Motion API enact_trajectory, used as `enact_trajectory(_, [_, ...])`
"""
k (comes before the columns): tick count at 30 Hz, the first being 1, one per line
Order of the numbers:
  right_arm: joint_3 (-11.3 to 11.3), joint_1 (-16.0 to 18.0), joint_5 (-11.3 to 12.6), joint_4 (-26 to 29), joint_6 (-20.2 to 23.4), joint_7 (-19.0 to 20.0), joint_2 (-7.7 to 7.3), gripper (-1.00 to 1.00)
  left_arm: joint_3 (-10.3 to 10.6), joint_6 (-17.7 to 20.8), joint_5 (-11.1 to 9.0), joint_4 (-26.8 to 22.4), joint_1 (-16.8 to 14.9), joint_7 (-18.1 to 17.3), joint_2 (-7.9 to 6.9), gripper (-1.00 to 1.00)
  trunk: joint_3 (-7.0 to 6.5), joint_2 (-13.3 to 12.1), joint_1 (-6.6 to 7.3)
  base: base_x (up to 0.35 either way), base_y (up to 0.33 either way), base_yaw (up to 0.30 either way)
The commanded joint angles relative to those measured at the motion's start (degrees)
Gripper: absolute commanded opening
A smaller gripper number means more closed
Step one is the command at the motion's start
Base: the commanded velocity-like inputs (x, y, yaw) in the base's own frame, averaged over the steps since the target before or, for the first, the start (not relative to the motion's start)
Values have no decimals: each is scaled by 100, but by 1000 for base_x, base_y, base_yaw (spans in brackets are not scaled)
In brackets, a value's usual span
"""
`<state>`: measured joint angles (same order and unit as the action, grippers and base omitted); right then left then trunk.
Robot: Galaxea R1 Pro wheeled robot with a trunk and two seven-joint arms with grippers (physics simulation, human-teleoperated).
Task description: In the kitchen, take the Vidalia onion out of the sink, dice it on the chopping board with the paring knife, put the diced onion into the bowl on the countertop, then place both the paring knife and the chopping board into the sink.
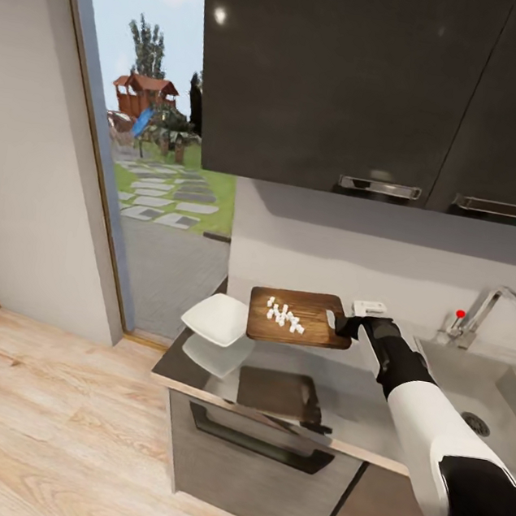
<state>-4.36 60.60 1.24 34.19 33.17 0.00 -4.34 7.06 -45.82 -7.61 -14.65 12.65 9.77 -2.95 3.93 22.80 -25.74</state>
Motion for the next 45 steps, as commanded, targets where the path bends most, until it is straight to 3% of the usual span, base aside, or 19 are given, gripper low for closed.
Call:
enact_trajectory(1, [-29, 4, 11, 9, 37, -1, -3, -100, 50, -6, -56, -12, 1, 16, -4, 100, 4, 12, -4, 0, 49, 0])
enact_trajectory(25, [-29, 4, 8, 9, 172, -8, 12, -100, 50, -6, -58, -12, 0, 16, -11, 100, -151, 12, -4, 56, 250, 0])
enact_trajectory(45, [-29, 4, 8, 9, 163, 0, 12, -100, 50, -6, -57, -12, 0, 16, -12, 100, -258, 12, -4, 114, 115, 0])
